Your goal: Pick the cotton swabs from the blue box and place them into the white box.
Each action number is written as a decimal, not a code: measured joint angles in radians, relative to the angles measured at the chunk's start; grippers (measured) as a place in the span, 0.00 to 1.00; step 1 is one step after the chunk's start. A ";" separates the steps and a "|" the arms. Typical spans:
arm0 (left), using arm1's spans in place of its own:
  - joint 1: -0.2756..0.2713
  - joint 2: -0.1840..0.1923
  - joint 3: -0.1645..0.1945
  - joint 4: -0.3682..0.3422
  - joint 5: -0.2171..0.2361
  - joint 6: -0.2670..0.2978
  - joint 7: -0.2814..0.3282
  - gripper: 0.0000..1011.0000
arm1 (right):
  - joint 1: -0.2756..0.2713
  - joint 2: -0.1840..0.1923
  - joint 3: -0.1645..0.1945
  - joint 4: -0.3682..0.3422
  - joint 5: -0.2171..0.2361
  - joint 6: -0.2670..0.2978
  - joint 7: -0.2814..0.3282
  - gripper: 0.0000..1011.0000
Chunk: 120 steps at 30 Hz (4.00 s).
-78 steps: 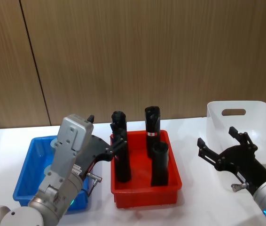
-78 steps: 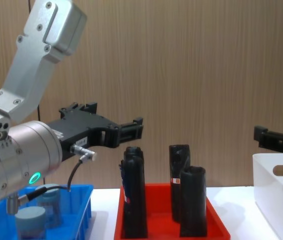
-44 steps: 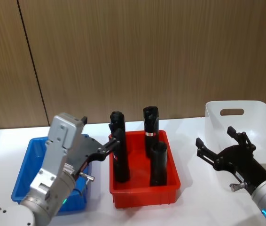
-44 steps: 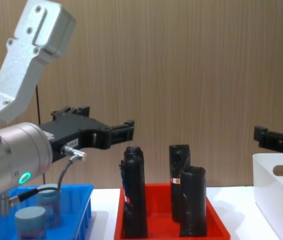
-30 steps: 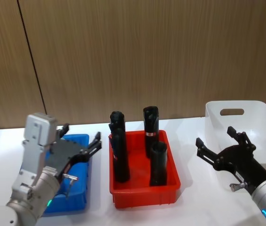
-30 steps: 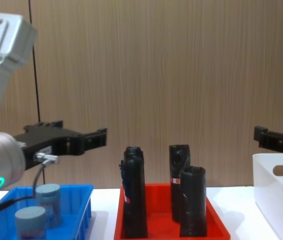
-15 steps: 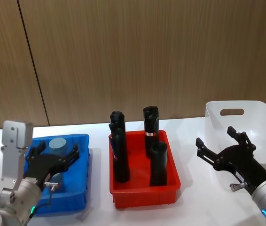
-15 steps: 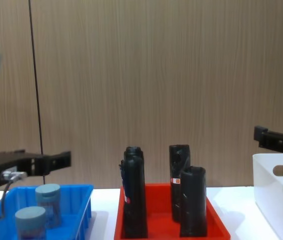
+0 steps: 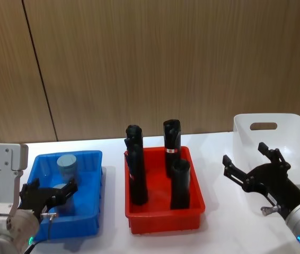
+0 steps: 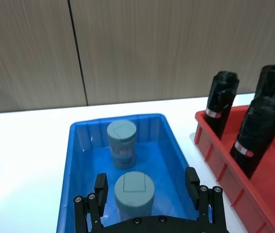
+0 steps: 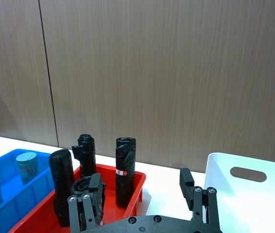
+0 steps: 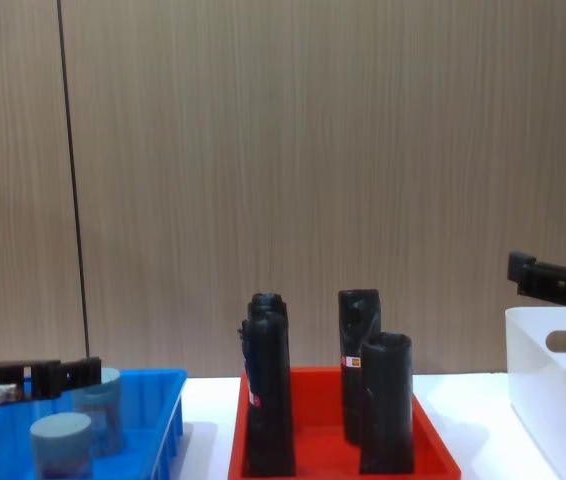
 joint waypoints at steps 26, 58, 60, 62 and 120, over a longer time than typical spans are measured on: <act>-0.097 -0.048 -0.020 0.156 -0.032 0.136 -0.038 0.99 | 0.000 0.000 0.000 0.000 0.000 0.000 0.000 0.99; -0.207 -0.079 -0.029 0.349 0.032 0.164 -0.225 0.93 | 0.000 0.000 0.000 0.000 0.000 0.000 0.000 0.99; -0.214 -0.082 -0.028 0.359 0.040 0.165 -0.235 0.90 | 0.000 0.000 0.000 0.000 0.000 0.000 0.000 0.99; -0.219 -0.083 -0.027 0.366 0.045 0.165 -0.242 0.84 | 0.000 0.000 0.000 0.000 0.000 0.000 0.000 0.99; -0.106 0.030 -0.051 0.034 0.105 -0.102 -0.605 0.68 | 0.000 0.000 0.000 0.000 0.000 0.000 0.000 0.99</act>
